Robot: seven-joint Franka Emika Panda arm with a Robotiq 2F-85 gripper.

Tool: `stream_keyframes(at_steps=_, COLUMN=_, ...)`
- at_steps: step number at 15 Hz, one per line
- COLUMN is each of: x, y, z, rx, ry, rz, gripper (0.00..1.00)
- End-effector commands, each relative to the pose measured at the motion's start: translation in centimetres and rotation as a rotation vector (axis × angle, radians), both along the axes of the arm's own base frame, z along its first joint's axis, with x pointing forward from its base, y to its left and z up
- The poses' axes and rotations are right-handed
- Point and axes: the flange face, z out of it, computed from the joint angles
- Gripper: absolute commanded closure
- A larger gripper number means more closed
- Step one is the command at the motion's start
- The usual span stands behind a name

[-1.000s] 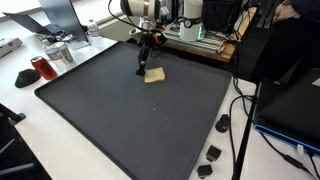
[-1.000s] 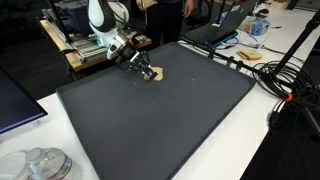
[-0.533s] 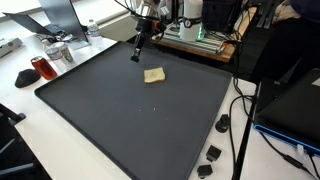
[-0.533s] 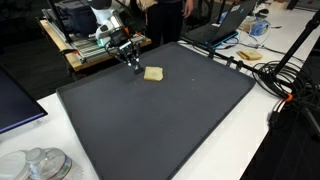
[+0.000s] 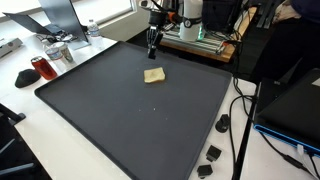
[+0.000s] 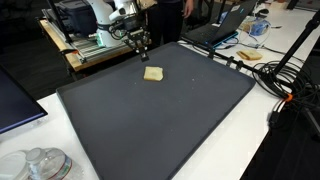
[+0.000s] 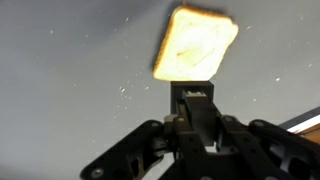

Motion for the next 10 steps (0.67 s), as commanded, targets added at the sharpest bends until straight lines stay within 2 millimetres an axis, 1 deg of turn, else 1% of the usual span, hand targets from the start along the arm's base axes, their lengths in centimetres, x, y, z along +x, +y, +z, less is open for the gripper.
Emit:
stream_keyframes(at_steps=1, x=-0.4, y=4.4, z=-2.5, rx=0.017, ry=0.078, rz=0.076, gripper=0.95)
stream_keyframes(at_steps=2, x=-0.3, y=5.1, z=-2.7, rx=0.013, ry=0.086, rz=0.095, gripper=0.95)
stream_keyframes(at_steps=4, x=-0.3, y=5.8, z=-2.6, rx=0.003, ry=0.097, rz=0.108, gripper=0.95)
stream_keyframes(at_steps=6, x=-0.1, y=6.0, z=-2.5, rx=0.004, ry=0.109, rz=0.075, gripper=0.95)
stream_keyframes(at_steps=8, x=-0.2, y=6.3, z=-2.3, rx=0.000, ry=0.113, rz=0.076, gripper=0.95)
stream_keyframes(at_steps=9, x=0.0, y=6.4, z=-2.6, rx=-0.016, ry=0.127, rz=0.093, gripper=0.95)
stream_keyframes(at_steps=10, x=-0.5, y=6.2, z=-2.7, rx=0.005, ry=0.110, rz=0.091, gripper=0.79)
